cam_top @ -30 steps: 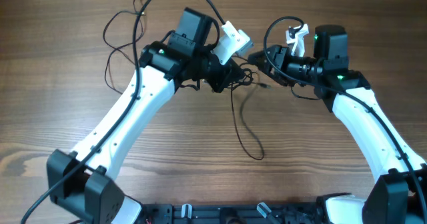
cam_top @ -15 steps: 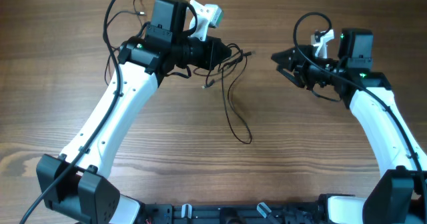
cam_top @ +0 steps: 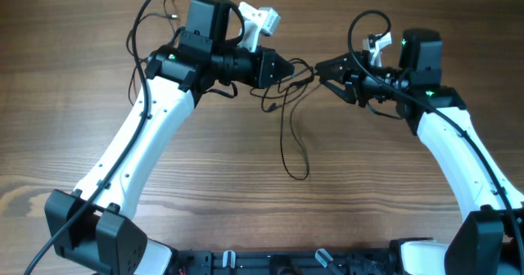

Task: Untangle cables

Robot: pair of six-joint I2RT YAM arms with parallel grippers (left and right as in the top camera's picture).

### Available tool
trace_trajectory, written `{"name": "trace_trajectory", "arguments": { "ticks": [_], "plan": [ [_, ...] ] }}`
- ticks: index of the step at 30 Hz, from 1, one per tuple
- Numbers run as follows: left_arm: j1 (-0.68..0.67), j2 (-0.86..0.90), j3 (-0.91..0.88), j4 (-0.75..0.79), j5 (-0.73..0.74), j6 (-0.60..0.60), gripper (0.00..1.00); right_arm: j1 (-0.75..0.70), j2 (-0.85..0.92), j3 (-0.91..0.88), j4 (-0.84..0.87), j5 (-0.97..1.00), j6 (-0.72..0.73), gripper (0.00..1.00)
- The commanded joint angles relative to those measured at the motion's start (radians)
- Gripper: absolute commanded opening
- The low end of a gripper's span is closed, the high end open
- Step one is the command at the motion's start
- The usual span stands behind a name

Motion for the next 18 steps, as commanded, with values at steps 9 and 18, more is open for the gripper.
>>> {"name": "trace_trajectory", "arguments": {
  "ticks": [9, 18],
  "plan": [
    [-0.027, -0.018, 0.010, 0.027, 0.024, 0.041, 0.04, 0.026, -0.013, 0.000, 0.029, -0.137, 0.061, 0.31],
    [-0.056, -0.018, 0.010, 0.027, -0.009, 0.008, 0.04, 0.054, -0.013, 0.000, 0.030, -0.088, 0.060, 0.25]
  ]
}}
